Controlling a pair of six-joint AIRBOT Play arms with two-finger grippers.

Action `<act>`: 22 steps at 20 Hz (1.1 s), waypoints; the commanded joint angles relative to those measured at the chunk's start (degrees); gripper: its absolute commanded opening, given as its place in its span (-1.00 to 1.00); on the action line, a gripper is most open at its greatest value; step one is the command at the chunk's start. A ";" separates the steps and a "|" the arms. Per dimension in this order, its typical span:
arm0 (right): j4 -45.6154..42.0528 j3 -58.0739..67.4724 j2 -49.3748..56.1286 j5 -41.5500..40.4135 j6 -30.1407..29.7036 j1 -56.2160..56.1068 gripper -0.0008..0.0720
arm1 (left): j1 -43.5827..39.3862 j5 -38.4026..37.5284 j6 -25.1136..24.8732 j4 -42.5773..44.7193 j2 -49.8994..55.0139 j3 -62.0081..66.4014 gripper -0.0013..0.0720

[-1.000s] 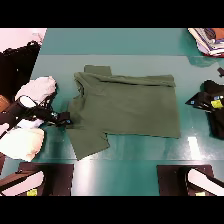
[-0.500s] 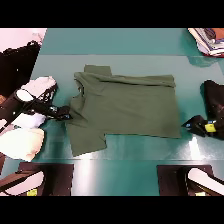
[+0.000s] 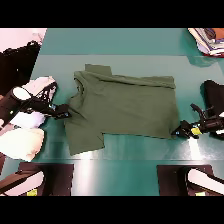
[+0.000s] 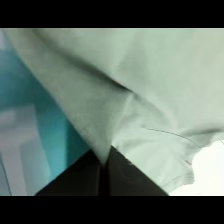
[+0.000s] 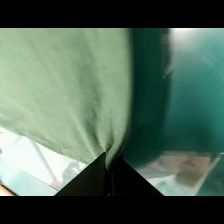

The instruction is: Fold the shirts.

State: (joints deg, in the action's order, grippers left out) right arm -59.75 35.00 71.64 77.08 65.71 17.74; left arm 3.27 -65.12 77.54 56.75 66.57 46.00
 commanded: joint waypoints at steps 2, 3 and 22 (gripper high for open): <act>0.31 4.68 -7.08 1.51 -0.31 -4.31 -0.93 | 0.07 -1.60 0.76 1.75 -9.29 3.85 -0.89; 0.33 8.37 -9.92 2.14 0.66 -5.14 -0.93 | 0.07 -2.75 1.66 2.23 -12.26 6.34 -0.89; -0.28 85.31 -21.09 2.91 9.64 1.46 -0.93 | 0.07 -3.39 6.49 1.36 -22.64 81.07 -0.89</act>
State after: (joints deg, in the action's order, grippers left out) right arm -59.92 115.55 48.58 75.88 73.43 17.65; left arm 3.27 -66.96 83.18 58.59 43.79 124.64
